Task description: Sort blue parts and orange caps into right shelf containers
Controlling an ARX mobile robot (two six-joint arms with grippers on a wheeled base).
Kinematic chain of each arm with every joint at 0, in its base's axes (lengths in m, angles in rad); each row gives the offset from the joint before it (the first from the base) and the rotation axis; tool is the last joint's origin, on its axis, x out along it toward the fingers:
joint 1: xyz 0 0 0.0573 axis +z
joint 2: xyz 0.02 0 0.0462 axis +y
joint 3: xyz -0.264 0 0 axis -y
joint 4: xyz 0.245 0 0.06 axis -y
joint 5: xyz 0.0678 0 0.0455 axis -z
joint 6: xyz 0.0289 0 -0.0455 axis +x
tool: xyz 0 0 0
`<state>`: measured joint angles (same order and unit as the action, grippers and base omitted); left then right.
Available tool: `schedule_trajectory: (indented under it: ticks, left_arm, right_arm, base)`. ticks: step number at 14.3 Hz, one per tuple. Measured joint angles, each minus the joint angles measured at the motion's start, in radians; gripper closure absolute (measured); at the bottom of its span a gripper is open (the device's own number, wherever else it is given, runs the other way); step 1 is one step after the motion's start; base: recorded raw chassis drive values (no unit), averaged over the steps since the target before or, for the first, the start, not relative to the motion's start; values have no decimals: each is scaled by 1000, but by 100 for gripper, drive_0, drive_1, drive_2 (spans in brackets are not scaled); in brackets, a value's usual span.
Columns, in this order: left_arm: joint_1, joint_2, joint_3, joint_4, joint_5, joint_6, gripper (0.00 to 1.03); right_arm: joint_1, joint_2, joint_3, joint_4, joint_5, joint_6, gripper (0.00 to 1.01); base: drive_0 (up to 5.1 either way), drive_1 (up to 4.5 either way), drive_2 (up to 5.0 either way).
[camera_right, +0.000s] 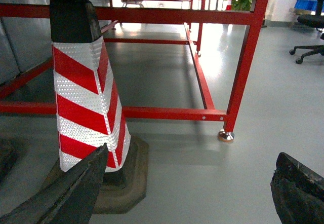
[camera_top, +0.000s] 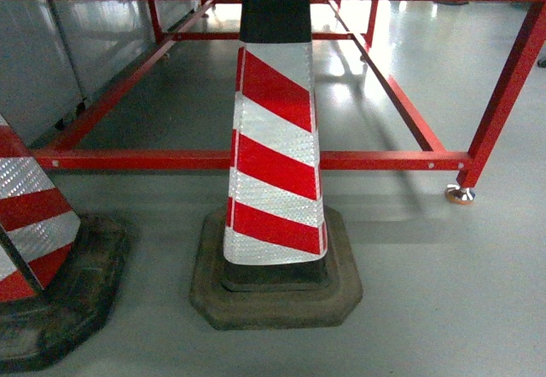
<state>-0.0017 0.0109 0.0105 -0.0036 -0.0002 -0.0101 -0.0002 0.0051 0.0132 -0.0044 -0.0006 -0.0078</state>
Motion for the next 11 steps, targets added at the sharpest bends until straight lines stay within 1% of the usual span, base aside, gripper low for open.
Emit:
schedule_trajectory:
  ticks: [11]
  left_arm:
    - [0,0,0,0,0,0,5]
  right_arm:
    - [0,0,0,0,0,0,3]
  base:
    - [0,0,0]
